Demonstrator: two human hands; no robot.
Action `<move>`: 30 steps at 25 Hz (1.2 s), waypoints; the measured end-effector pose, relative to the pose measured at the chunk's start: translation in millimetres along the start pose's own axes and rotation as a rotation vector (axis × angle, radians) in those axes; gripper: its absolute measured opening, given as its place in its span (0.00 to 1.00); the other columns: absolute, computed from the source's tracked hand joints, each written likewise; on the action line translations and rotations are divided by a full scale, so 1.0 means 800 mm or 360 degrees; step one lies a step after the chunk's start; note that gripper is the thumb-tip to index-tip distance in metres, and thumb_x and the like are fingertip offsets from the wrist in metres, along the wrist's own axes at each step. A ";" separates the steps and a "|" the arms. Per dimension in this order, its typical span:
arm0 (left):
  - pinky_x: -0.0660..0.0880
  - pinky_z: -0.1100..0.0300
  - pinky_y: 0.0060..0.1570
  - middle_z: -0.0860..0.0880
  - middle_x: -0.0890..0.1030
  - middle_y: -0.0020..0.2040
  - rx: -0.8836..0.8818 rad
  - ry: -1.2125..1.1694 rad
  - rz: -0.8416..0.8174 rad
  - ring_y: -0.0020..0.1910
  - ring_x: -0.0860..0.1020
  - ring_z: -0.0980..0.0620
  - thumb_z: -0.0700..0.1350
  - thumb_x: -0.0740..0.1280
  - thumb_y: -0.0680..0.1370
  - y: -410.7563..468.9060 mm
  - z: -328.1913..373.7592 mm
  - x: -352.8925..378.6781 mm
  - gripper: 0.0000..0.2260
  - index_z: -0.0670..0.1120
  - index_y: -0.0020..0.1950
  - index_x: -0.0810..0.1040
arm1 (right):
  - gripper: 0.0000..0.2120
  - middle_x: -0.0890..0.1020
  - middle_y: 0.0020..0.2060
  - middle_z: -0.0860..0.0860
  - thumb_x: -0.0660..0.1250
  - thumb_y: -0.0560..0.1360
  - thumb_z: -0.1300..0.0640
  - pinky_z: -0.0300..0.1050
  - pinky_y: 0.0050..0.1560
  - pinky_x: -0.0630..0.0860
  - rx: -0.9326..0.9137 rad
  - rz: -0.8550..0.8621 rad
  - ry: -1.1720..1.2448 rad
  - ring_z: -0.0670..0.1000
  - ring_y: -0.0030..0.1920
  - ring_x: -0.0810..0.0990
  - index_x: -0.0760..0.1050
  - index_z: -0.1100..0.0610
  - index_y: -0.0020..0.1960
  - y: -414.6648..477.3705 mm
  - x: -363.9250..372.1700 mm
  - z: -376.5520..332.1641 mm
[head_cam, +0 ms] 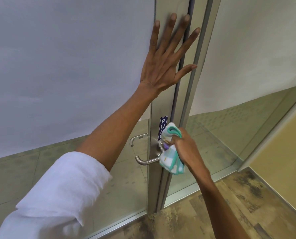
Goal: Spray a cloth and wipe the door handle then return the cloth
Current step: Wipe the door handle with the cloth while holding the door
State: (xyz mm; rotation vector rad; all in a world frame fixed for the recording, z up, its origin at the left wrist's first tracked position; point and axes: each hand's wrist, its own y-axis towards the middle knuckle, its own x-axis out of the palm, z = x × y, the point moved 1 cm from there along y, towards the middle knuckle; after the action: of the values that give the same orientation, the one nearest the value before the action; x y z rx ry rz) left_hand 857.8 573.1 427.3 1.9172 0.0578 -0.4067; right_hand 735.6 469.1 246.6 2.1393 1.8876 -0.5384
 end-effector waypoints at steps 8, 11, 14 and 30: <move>0.49 0.34 0.75 0.42 0.65 0.80 0.0074 -0.0068 -0.0118 0.79 0.63 0.36 0.74 0.48 0.79 -0.001 -0.002 -0.010 0.37 0.53 0.81 0.63 | 0.08 0.83 0.38 0.48 0.61 0.75 0.51 0.37 0.30 0.75 -0.0166 0.0087 -0.0060 0.44 0.32 0.83 0.78 0.48 0.49 0.028 -0.030 -0.055; 0.50 0.32 0.75 0.42 0.64 0.81 0.0094 -0.0099 -0.0159 0.79 0.62 0.35 0.74 0.48 0.79 0.000 -0.003 -0.010 0.38 0.53 0.81 0.63 | 0.06 0.87 0.40 0.57 0.67 0.71 0.57 0.44 0.39 0.82 0.0080 -0.0169 0.0512 0.49 0.35 0.85 0.82 0.52 0.44 0.013 -0.036 -0.036; 0.51 0.31 0.75 0.42 0.64 0.81 0.0122 -0.0110 -0.0226 0.79 0.61 0.35 0.74 0.48 0.79 0.000 -0.003 -0.012 0.38 0.52 0.81 0.62 | 0.12 0.86 0.42 0.58 0.66 0.64 0.60 0.50 0.47 0.81 0.0233 -0.0342 0.0900 0.57 0.41 0.85 0.81 0.55 0.47 -0.009 -0.040 -0.009; 0.78 0.52 0.62 0.50 0.79 0.70 -0.1475 -0.2814 -0.1133 0.65 0.81 0.48 0.84 0.52 0.65 -0.208 0.031 -0.145 0.52 0.51 0.78 0.69 | 0.14 0.86 0.50 0.59 0.73 0.65 0.55 0.57 0.60 0.77 0.0491 -0.0635 0.1686 0.60 0.49 0.85 0.85 0.57 0.50 -0.120 -0.075 0.028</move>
State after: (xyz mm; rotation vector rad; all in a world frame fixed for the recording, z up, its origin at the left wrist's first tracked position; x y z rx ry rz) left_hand 703.8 631.2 305.5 0.1240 -0.2116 -1.9631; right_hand 632.4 418.8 257.6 2.4939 2.9565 0.4011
